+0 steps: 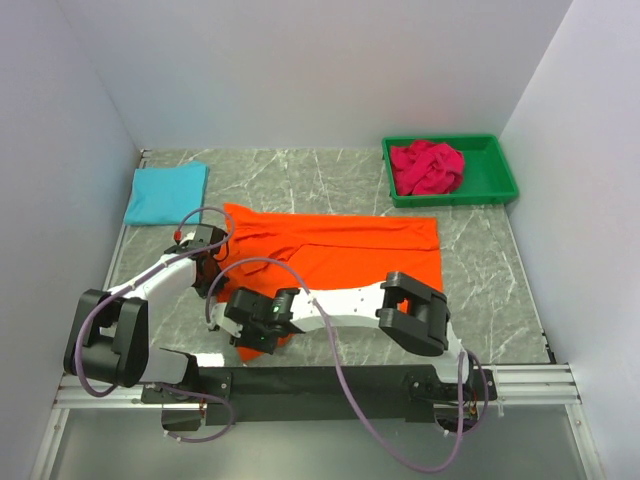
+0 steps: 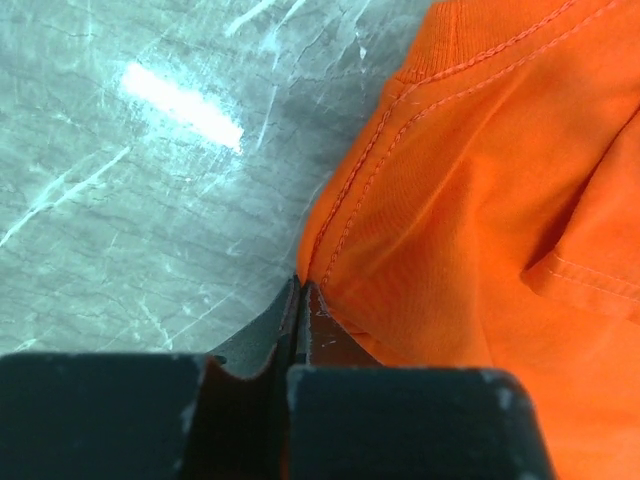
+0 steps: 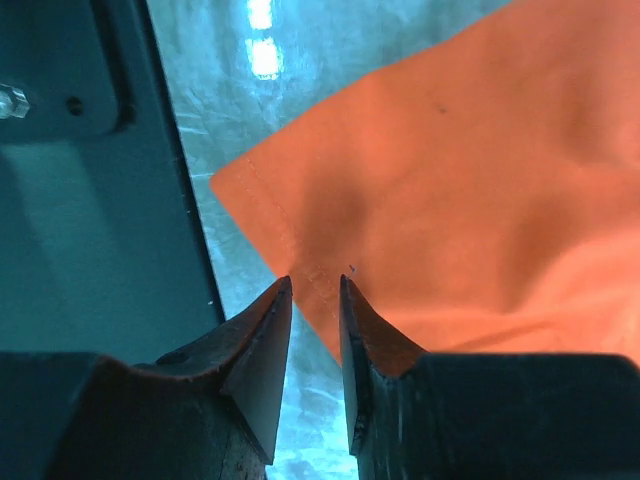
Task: Fold and stack the t-shirts
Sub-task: Fold the tshirt
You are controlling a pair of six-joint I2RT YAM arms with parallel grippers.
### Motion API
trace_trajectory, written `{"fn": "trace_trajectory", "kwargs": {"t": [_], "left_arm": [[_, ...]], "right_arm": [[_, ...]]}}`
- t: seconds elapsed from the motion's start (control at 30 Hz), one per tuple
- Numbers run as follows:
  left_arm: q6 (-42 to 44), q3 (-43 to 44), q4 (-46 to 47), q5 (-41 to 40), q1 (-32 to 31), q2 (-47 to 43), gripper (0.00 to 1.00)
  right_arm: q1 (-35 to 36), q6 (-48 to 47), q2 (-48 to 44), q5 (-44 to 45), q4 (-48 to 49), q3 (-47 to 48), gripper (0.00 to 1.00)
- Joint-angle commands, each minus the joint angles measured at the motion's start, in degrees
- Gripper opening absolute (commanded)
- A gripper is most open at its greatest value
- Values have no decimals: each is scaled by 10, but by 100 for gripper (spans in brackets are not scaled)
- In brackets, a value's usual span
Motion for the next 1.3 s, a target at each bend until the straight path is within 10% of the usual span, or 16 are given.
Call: {"fn": "trace_trajectory", "kwargs": {"t": [0.0,0.27,0.5,0.73,1.07,1.27], "left_arm": [[18,-8,-34,-17,0,-11,3],[17,9,-46,-24,0,-21,6],[13,23,-46,-27,1,-16,5],[-3,26,-75,-36,4,-47,4],[-17,30,-96,-42,16,-153,41],[14,62,-37,26,19,-165,66]], "right_arm": [[8,-30,17,27,-16,31,34],[44,-76,61,-16,-98,77,31],[53,-94,61,-54,-154,87,0],[52,-96,4,-63,-133,51,0],[-12,-57,-98,-72,-94,26,48],[-128,32,-172,7,16,-31,47]]}}
